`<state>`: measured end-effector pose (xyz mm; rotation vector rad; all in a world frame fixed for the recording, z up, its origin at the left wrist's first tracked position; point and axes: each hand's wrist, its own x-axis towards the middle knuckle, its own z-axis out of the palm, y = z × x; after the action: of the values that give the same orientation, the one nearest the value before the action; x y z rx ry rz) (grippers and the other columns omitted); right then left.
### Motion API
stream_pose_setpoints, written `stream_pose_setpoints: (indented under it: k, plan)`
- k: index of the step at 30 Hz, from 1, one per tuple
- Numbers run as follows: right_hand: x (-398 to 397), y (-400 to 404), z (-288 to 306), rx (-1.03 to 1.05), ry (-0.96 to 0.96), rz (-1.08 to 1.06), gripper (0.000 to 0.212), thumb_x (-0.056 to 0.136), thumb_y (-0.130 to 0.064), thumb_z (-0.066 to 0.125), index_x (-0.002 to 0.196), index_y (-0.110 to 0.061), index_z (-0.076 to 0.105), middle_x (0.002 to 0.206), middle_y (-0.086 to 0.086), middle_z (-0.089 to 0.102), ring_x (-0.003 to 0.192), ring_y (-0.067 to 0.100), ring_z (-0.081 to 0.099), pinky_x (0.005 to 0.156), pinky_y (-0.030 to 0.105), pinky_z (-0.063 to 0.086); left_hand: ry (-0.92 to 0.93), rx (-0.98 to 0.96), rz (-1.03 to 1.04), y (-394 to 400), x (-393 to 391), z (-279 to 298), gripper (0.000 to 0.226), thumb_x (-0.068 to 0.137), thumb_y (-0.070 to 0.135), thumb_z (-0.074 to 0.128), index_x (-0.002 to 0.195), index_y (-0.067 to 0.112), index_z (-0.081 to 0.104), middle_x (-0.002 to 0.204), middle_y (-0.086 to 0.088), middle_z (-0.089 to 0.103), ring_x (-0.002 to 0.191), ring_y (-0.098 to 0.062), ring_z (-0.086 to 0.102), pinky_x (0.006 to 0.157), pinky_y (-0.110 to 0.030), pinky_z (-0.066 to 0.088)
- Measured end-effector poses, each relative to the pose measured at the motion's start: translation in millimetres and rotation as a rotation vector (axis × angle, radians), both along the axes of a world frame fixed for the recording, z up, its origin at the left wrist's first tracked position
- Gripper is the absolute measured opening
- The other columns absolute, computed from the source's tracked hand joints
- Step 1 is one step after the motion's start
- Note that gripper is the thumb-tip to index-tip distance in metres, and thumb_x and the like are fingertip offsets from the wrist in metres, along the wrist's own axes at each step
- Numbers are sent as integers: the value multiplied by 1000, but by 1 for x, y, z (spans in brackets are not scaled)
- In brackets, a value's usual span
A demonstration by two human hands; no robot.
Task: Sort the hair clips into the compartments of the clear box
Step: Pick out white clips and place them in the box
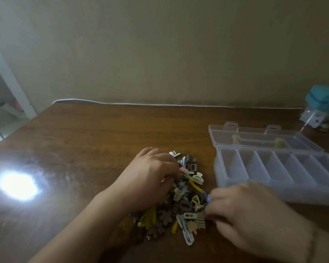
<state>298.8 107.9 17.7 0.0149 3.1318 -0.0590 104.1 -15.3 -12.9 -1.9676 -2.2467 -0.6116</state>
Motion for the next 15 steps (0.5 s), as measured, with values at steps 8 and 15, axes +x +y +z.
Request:
stream_pose_setpoints:
  k: [8, 15]
  plan:
    - [-15, -5, -12, -66, -125, -139, 36, 93, -52, 47, 124, -34, 47, 120, -10, 53, 111, 18, 52, 91, 40, 46, 6, 27, -109, 4, 2, -3, 23, 91, 21, 60, 109, 29, 71, 109, 17, 68, 108, -4, 58, 100, -31, 44]
    - [-13, -11, -5, -51, -152, -77, 24, 100, -37, 41, 120, -26, 48, 121, -1, 51, 109, 24, 52, 79, 36, 39, 1, -13, -163, 6, 8, -7, 32, 97, 28, 54, 128, 32, 60, 120, 20, 62, 117, -2, 54, 100, -30, 41]
